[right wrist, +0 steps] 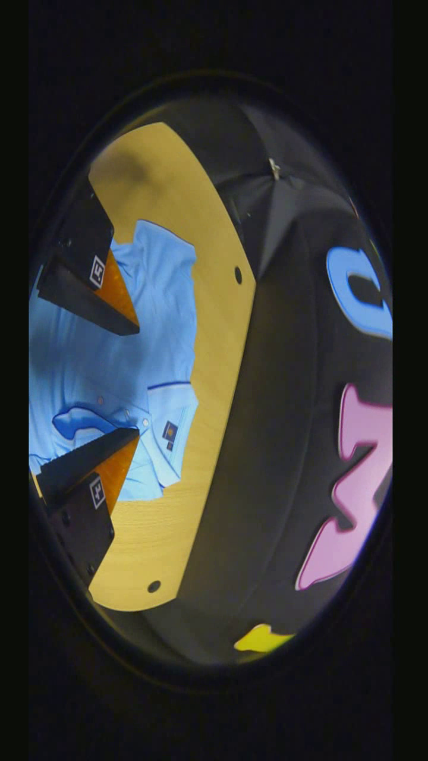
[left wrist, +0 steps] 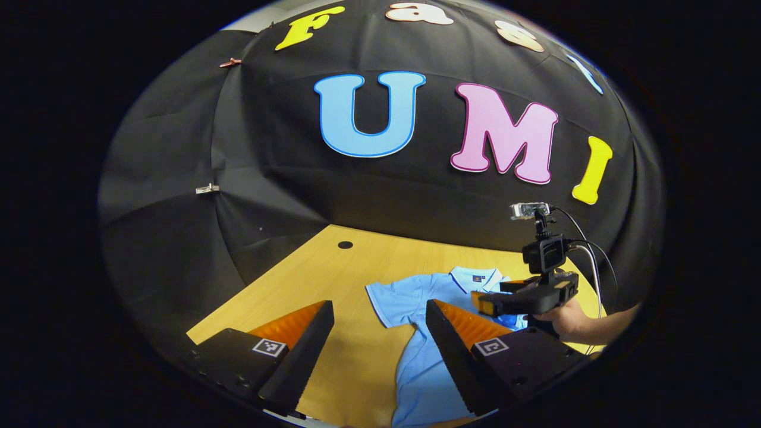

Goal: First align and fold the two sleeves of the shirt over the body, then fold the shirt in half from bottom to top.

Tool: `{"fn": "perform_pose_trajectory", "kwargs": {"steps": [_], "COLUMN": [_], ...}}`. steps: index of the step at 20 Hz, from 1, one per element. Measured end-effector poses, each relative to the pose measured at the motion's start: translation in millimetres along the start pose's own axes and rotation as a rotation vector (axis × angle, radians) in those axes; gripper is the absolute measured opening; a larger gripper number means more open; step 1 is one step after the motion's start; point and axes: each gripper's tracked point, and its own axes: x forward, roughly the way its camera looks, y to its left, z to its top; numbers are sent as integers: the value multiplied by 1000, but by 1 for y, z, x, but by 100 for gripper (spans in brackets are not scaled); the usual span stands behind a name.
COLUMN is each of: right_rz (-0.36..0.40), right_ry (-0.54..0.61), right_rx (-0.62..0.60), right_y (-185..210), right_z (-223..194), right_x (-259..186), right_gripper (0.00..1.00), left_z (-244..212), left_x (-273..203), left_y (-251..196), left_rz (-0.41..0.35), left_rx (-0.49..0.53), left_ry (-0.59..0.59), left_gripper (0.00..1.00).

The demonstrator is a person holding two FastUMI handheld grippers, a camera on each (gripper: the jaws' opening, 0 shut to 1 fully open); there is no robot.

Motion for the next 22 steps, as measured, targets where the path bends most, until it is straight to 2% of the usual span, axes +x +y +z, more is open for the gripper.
{"fn": "perform_pose_trajectory", "kwargs": {"steps": [3, 6, 9, 13, 15, 18, 21, 22], "right_rz": [32, -10, -55, -117, -144, -164, -172, -169], "right_ry": [-1, -59, -110, -134, -144, -118, -67, -55], "right_rx": [19, 0, 14, 77, 114, 180, 184, 180], "right_y": [16, -1, -30, -60, -69, -78, -89, -91], "right_z": [-10, -9, -8, -7, -12, -29, -56, -61], "right_x": [-37, -87, -131, -173, -189, -203, -210, -210], "right_gripper": [98, 98, 97, 97, 97, 97, 96, 97], "left_z": [-2, -6, -14, -50, -68, -94, -119, -129], "left_x": [18, 54, 115, 201, 243, 293, 326, 328], "left_y": [6, 6, 9, -9, -6, -8, 7, 3], "left_rz": [-20, -63, -80, -133, -104, -85, -25, -36], "left_rx": [16, 19, 79, 96, 119, 103, 134, 115], "left_ry": [11, 34, 70, 179, 218, 284, 355, 384], "left_gripper": [100, 100, 100, 100, 100, 100, 99, 99]}}
